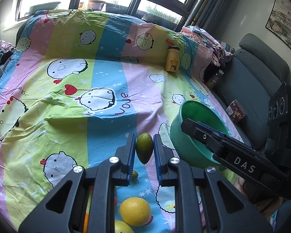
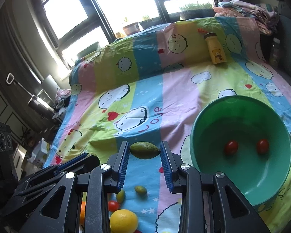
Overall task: Organize fruits
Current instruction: 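Lower both fruits into the green basin and open both grippers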
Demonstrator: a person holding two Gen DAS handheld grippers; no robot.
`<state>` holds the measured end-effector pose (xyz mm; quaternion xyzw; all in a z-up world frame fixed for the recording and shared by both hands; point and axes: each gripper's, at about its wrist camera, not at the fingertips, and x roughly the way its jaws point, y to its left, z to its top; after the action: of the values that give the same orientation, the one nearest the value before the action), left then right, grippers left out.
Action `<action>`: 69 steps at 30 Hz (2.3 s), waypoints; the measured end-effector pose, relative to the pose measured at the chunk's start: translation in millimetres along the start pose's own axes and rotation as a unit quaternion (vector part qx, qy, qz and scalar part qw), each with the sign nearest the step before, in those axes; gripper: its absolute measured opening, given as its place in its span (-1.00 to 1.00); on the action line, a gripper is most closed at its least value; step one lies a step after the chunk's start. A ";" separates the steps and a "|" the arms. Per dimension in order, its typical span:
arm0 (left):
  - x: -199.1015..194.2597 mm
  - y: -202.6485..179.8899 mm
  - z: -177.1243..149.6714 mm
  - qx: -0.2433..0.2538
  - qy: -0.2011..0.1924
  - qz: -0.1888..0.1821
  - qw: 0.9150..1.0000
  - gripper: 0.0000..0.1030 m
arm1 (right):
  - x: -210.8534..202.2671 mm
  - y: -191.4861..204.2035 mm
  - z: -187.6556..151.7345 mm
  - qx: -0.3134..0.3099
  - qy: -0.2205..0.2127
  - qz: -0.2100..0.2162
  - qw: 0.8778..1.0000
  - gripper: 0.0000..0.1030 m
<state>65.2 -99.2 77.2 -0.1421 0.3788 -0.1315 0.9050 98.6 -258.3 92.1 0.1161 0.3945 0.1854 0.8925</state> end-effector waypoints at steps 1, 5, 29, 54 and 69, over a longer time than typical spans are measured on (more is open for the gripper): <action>0.0 -1.3 0.1 0.001 0.000 -0.001 1.000 -0.65 | -1.5 -1.4 0.4 0.002 -0.002 0.000 1.000 -0.33; 1.1 -5.3 1.3 0.002 -0.001 -0.003 1.000 -0.65 | -8.8 -6.8 2.1 0.008 -0.011 -0.002 1.000 -0.33; 47.9 -68.3 7.8 0.027 0.027 -0.028 0.999 -0.65 | -34.4 -75.3 12.1 0.081 -0.037 -0.035 0.995 -0.33; 88.7 -113.2 5.0 0.048 0.062 -0.043 0.996 -0.65 | -48.4 -126.1 10.0 0.138 -0.041 -0.062 0.988 -0.33; 108.0 -122.1 3.9 0.041 0.083 -0.060 0.994 -0.65 | -44.8 -142.5 7.9 0.155 -0.029 -0.076 0.985 -0.33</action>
<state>125.3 -248.9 53.3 -0.1154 0.4377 -0.2122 0.8661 110.9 -406.5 76.6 0.2282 0.3997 0.0501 0.8864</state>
